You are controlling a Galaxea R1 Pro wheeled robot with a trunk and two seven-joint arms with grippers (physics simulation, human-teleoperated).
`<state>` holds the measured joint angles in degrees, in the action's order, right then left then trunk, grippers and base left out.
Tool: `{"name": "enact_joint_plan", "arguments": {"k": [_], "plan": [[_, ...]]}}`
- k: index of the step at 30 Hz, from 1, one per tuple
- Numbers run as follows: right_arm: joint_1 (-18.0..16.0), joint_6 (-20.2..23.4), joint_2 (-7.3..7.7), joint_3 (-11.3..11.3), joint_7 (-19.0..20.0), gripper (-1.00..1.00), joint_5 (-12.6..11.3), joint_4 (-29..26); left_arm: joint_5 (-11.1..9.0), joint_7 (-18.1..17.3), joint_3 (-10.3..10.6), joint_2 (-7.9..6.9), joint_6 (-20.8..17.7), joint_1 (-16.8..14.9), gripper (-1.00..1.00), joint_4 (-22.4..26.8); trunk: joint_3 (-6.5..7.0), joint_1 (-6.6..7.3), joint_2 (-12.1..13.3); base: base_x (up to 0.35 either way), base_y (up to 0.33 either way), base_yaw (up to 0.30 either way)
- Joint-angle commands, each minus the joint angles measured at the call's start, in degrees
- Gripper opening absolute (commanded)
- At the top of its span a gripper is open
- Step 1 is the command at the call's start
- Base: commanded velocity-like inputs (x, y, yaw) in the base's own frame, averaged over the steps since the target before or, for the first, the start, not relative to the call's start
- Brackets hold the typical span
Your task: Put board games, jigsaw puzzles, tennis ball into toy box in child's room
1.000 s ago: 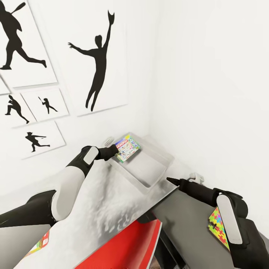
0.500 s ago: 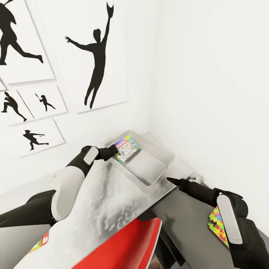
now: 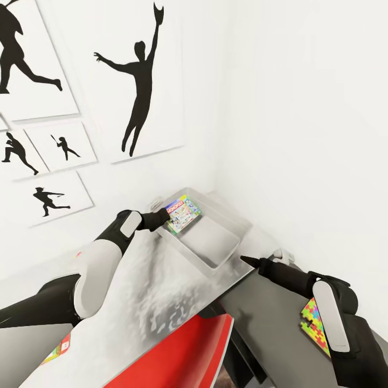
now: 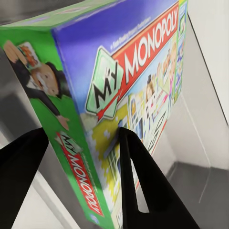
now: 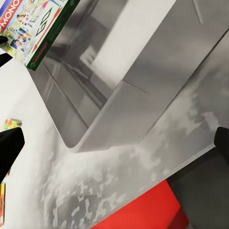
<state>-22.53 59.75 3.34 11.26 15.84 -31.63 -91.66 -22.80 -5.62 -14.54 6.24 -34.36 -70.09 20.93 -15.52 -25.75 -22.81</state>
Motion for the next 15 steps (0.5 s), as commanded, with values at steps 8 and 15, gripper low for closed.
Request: {"name": "enact_joint_plan", "arguments": {"k": [8,15], "plan": [[-0.06,0.25,-0.09,-0.19,0.59,1.00,0.69,-0.01,0.06,-0.18,-0.54,0.08,-0.36,-0.05,1.00,0.24,-0.11,-0.03,-0.11,0.000,0.000,0.000],[-0.06,0.25,-0.08,-0.27,0.59,1.00,0.70,-0.01,0.04,-0.18,-0.58,0.09,-0.35,-0.05,1.00,0.25,-0.11,-0.03,-0.11,0.000,0.000,0.000]]}}
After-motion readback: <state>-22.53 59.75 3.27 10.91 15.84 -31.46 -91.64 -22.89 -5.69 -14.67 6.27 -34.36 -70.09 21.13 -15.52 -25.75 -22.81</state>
